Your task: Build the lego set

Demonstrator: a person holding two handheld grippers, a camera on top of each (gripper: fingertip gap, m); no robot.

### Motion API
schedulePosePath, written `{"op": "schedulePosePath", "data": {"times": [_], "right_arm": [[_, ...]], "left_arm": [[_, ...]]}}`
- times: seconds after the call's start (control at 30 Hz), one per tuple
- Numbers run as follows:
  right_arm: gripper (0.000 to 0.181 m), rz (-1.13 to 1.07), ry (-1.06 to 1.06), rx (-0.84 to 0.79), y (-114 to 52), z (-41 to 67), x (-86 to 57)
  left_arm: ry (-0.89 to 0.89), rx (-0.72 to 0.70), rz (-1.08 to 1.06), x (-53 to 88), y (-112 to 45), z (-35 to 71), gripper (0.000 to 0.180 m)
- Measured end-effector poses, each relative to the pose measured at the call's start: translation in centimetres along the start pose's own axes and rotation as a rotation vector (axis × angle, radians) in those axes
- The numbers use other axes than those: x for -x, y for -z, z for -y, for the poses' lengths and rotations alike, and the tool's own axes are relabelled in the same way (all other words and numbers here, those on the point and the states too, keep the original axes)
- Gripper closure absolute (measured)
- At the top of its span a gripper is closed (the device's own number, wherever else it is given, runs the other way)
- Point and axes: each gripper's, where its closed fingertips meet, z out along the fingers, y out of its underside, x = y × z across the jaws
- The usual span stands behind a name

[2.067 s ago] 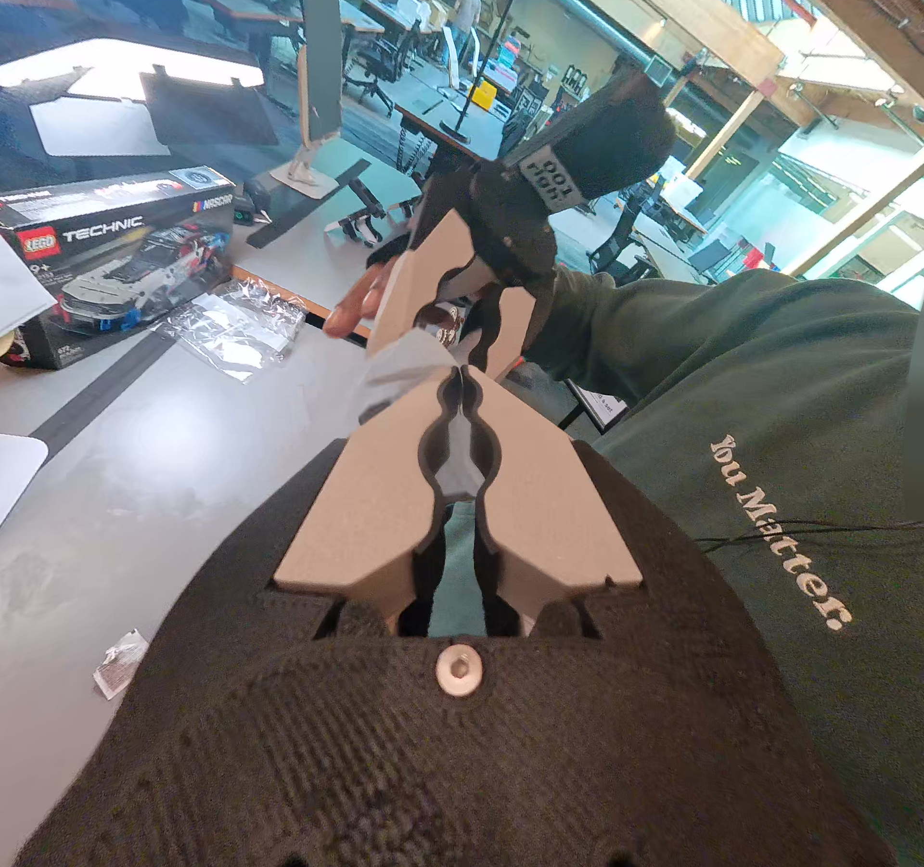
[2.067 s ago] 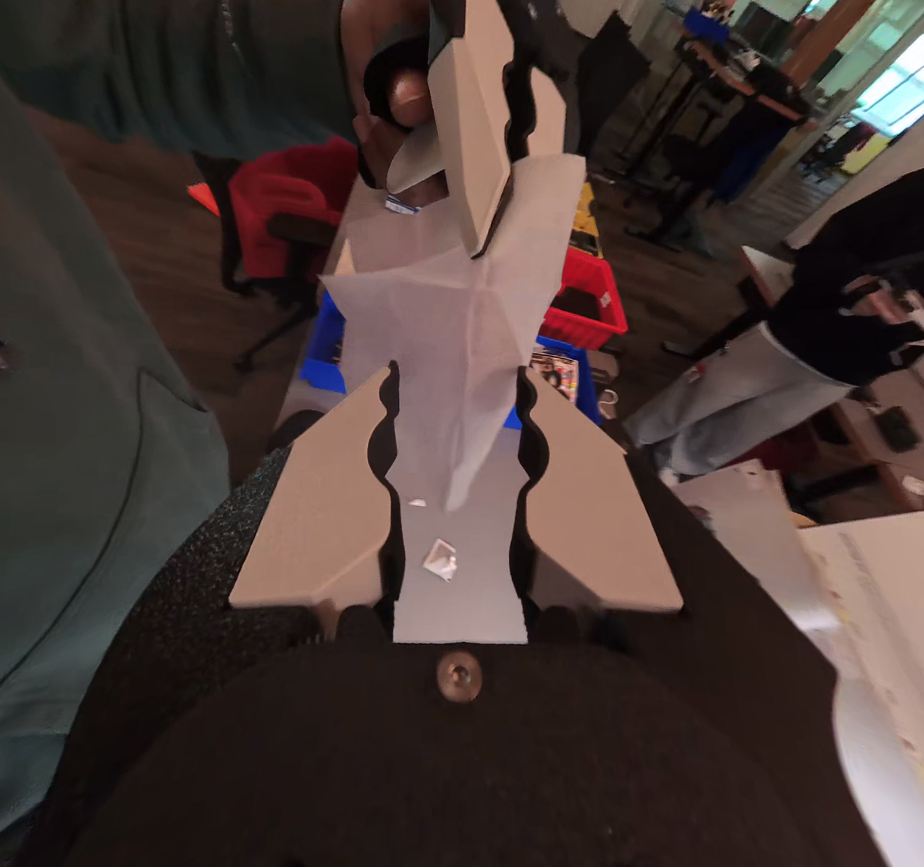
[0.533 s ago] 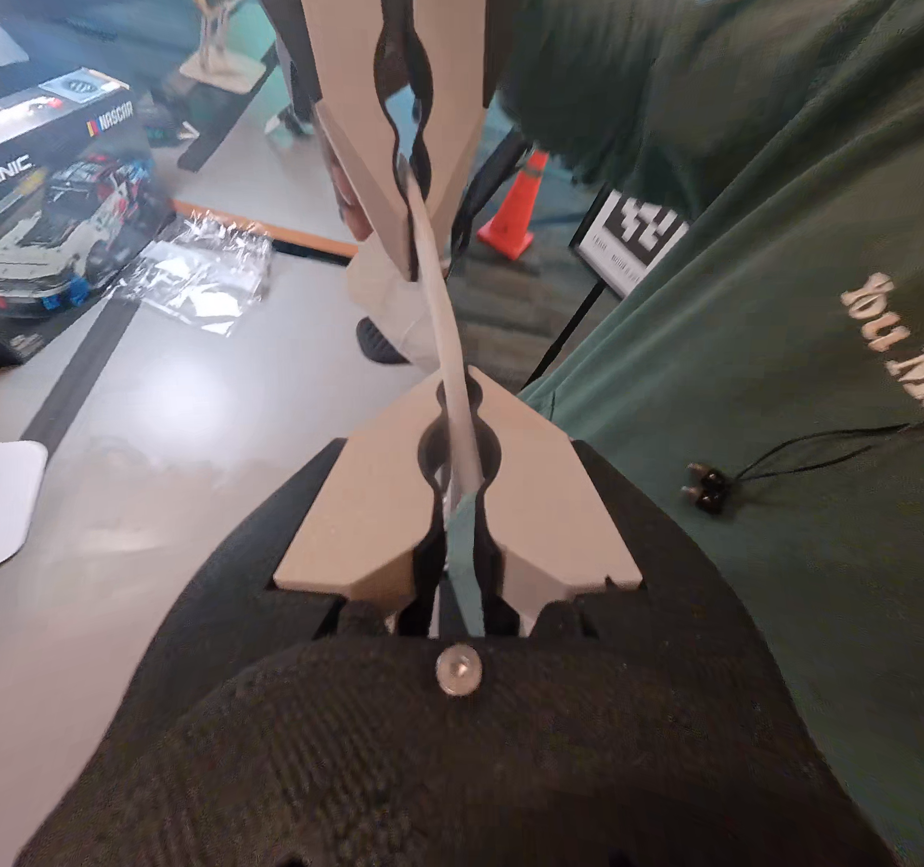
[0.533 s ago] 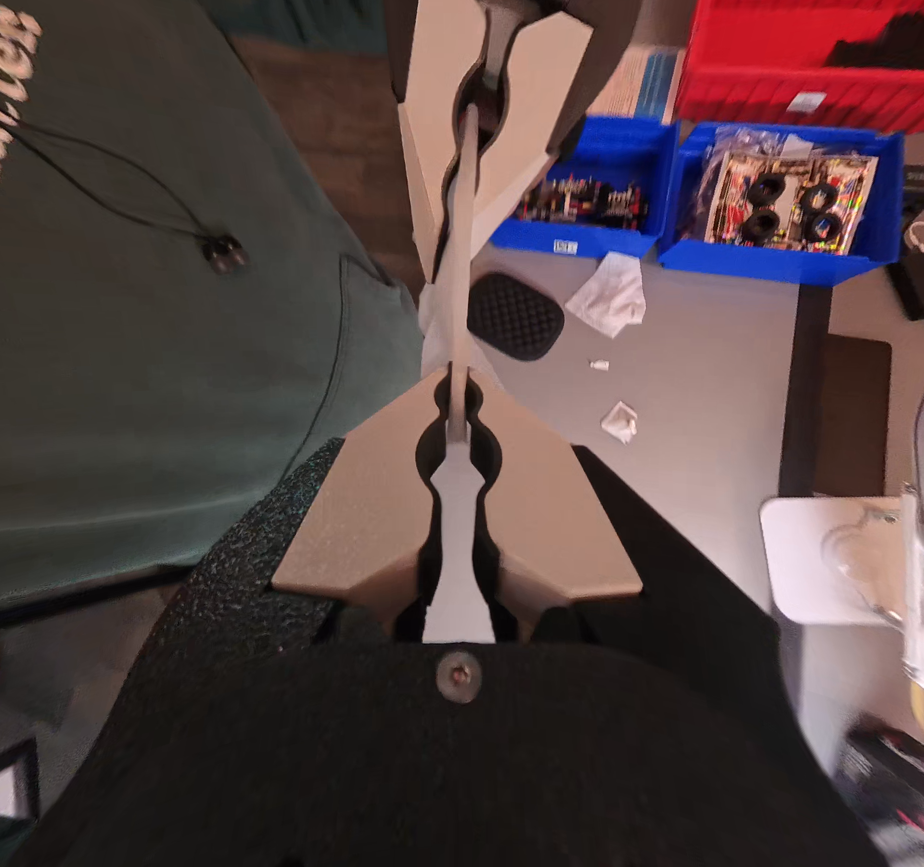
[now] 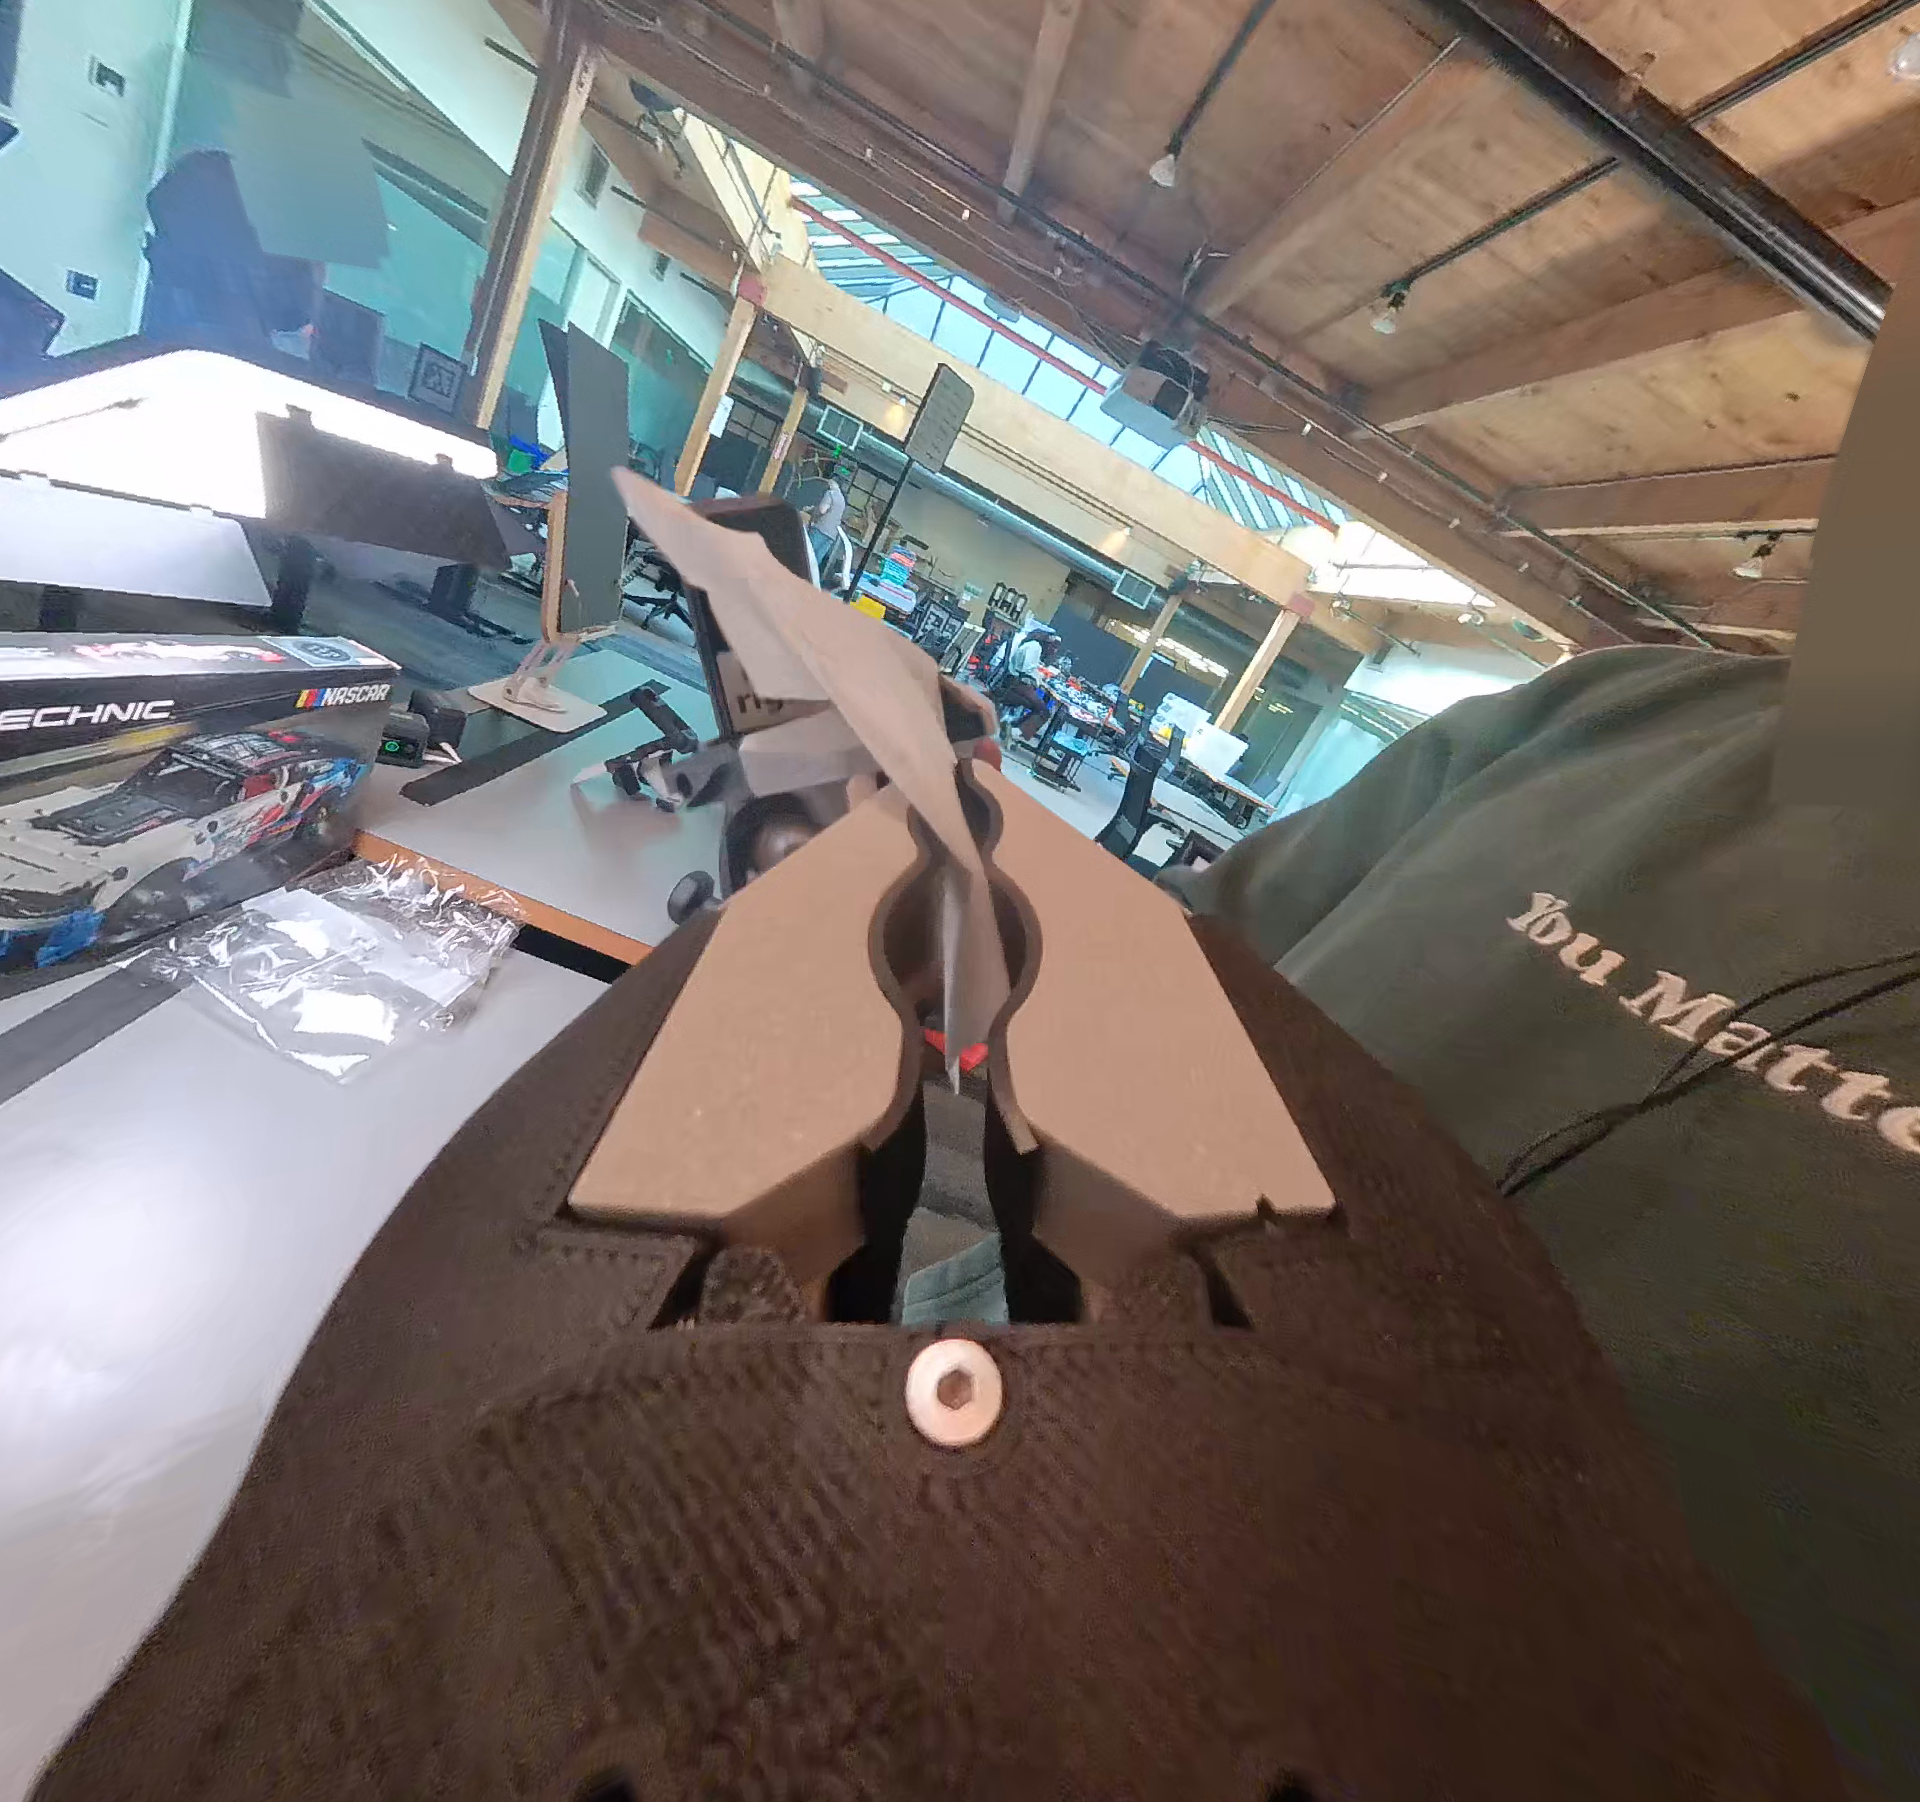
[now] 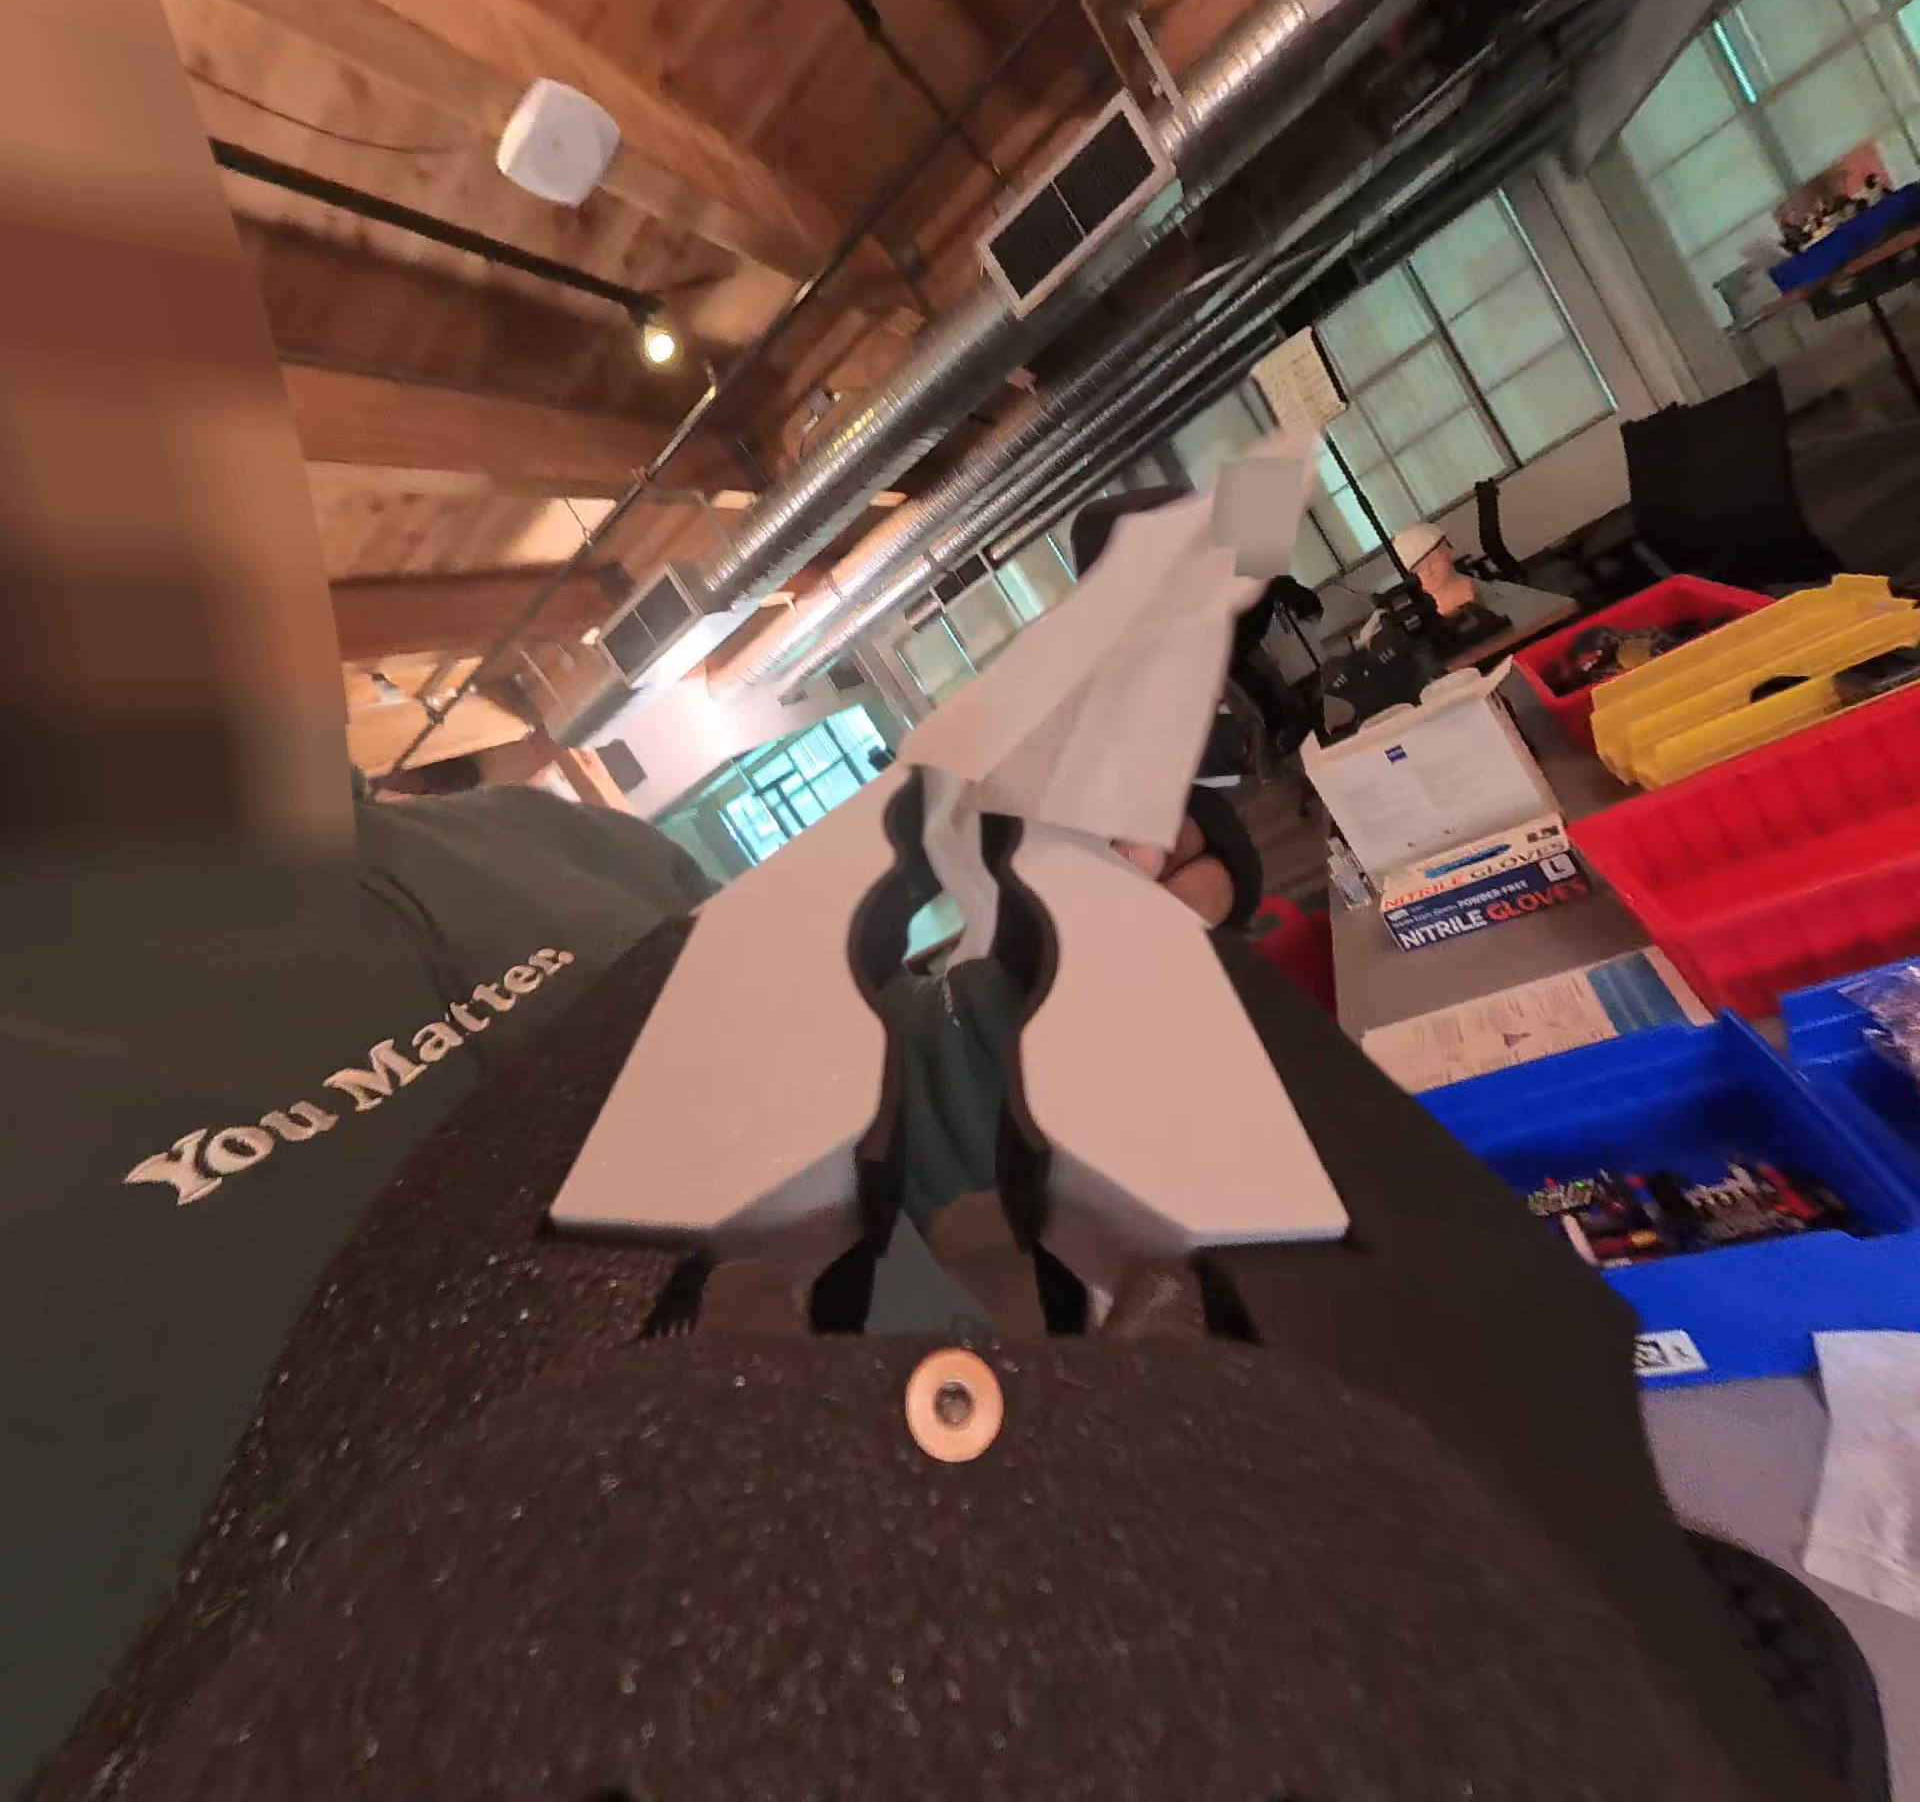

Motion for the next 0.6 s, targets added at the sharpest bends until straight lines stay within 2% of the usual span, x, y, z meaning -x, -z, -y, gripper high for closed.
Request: {"op": "schedulePosePath", "data": {"times": [0.03, 0.1, 0.27, 0.43, 0.53, 0.6], "right_arm": [[0.181, -0.001, 0.018, 0.022, 0.1, 0.1, 0.1], [0.181, -0.046, 0.062, 0.122, 0.4, -0.7, -0.1], [0.181, -0.146, 0.264, 0.407, 1.1, -2.2, -0.3], [0.181, -0.197, 0.455, 0.696, 1.8, -2.3, 0.7], [0.181, -0.236, 0.538, 0.774, 2.0, -1.4, 1.3], [0.181, -0.245, 0.585, 0.753, 1.8, -0.4, 2.0]], "left_arm": [[-0.007, 0.014, 0.001, -0.1, 0.0, -0.2, 0.180], [-0.026, 0.072, 0.014, -0.3, 0.2, -0.8, 0.180], [-0.020, 0.182, 0.040, -0.3, 0.5, -1.4, 0.164], [-0.078, 0.261, 0.071, 0.0, 0.1, -1.4, 0.174], [-0.127, 0.262, 0.062, -0.4, -0.7, -1.0, 0.180], [-0.170, 0.222, 0.049, -0.9, -1.1, -0.1, 0.180]]}}
